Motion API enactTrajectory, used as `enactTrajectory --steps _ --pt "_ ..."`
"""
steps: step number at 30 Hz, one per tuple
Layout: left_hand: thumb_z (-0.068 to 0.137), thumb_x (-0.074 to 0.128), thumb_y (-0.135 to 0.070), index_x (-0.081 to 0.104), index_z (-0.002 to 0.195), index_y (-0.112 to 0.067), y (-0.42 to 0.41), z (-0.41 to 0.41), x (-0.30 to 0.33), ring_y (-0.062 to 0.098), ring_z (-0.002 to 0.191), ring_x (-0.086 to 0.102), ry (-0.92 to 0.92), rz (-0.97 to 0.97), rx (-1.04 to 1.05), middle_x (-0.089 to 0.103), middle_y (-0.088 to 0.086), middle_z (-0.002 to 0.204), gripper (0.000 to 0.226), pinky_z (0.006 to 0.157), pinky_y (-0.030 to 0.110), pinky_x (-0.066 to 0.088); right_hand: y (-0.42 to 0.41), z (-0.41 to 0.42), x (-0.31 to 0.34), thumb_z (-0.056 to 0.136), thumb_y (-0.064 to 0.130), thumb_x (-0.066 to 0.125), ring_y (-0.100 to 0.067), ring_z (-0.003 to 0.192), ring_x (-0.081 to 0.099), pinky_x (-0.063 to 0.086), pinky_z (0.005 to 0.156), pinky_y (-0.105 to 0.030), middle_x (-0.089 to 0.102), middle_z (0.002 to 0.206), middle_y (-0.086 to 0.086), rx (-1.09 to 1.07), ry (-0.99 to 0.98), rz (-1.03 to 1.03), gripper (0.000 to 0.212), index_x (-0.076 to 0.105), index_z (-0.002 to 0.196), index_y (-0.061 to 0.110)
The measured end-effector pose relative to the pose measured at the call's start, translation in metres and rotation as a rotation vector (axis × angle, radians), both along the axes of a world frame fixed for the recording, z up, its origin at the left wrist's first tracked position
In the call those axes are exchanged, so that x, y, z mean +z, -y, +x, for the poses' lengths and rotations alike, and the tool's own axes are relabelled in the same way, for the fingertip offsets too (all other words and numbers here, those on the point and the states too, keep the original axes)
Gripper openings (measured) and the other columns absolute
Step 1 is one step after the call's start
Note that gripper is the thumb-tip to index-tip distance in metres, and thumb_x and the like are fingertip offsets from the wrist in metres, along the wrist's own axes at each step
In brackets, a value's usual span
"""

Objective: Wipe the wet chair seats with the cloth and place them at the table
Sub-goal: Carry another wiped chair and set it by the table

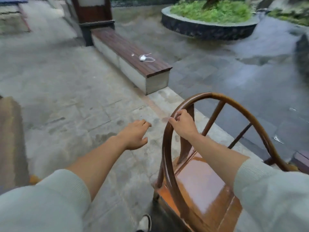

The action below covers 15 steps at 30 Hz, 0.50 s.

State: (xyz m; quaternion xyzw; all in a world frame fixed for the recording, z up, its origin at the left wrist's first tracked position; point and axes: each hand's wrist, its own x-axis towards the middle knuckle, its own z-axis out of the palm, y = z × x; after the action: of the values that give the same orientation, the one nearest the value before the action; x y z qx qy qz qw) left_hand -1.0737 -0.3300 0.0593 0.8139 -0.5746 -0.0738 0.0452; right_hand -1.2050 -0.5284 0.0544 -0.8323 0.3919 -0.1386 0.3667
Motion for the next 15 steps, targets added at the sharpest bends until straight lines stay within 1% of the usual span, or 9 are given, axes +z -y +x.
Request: enactTrajectory --steps 1,4,5,8,10,12,15 --pt "0.091 0.056 -0.035 0.040 0.140 -0.015 0.019 0.016 0.001 0.028 0.126 0.045 0.005 -0.005 -0.046 0.046 0.009 0.138 0.055 0.101 0.039 0.040 0.011 0.007 -0.005 0.090 0.048 0.070 -0.026 0.104 0.065 0.053 0.088 -0.040 0.068 0.109 -0.004 -0.041 -0.013 0.036 0.046 0.055 0.119 0.015" --pt "0.090 0.057 -0.032 0.039 0.142 -0.014 0.084 0.067 0.013 0.029 0.128 0.043 0.057 0.022 -0.212 0.045 0.010 0.140 0.058 0.105 0.043 0.040 0.041 0.029 -0.014 0.087 0.062 0.066 -0.016 0.086 0.066 0.050 0.069 -0.035 0.065 0.095 0.006 -0.171 -0.038 0.098 0.053 0.045 0.116 0.023" --pt "0.090 0.058 -0.030 0.038 0.143 -0.014 0.103 0.078 0.017 0.028 0.128 0.042 0.061 0.028 -0.265 0.045 0.009 0.141 0.058 0.105 0.042 0.039 0.047 0.033 -0.014 0.085 0.065 0.065 -0.014 0.083 0.065 0.050 0.068 -0.035 0.064 0.093 0.008 -0.217 -0.041 0.124 0.056 0.042 0.117 0.024" --pt "0.088 0.060 -0.022 0.038 0.143 -0.015 0.167 0.111 0.025 0.027 0.129 0.041 0.054 0.039 -0.405 0.043 0.008 0.144 0.060 0.105 0.038 0.039 0.067 0.048 -0.020 0.081 0.067 0.065 -0.013 0.082 0.062 0.051 0.074 -0.037 0.063 0.095 0.009 -0.359 -0.065 0.150 0.062 0.042 0.120 0.026" --pt "0.088 0.062 -0.020 0.037 0.144 -0.015 0.210 0.123 0.024 0.028 0.131 0.040 0.065 0.066 -0.518 0.041 0.008 0.145 0.062 0.105 0.039 0.039 0.078 0.053 -0.022 0.078 0.067 0.067 -0.011 0.080 0.059 0.050 0.073 -0.035 0.062 0.096 0.009 -0.424 -0.089 0.193 0.063 0.043 0.120 0.025" --pt "0.087 0.064 -0.017 0.036 0.144 -0.015 0.260 0.137 0.017 0.029 0.132 0.038 0.074 0.081 -0.643 0.040 0.008 0.147 0.064 0.106 0.040 0.039 0.092 0.062 -0.028 0.079 0.066 0.069 -0.015 0.085 0.061 0.049 0.073 -0.034 0.062 0.099 0.007 -0.477 -0.131 0.239 0.064 0.047 0.121 0.024" --pt "0.083 0.064 -0.011 0.034 0.146 -0.014 0.324 0.149 0.006 0.028 0.137 0.034 0.087 0.081 -0.870 0.036 0.008 0.152 0.070 0.109 0.038 0.035 0.102 0.073 -0.032 0.079 0.067 0.071 -0.020 0.095 0.065 0.057 0.080 -0.041 0.066 0.109 0.002 -0.531 -0.194 0.304 0.062 0.055 0.119 0.021"
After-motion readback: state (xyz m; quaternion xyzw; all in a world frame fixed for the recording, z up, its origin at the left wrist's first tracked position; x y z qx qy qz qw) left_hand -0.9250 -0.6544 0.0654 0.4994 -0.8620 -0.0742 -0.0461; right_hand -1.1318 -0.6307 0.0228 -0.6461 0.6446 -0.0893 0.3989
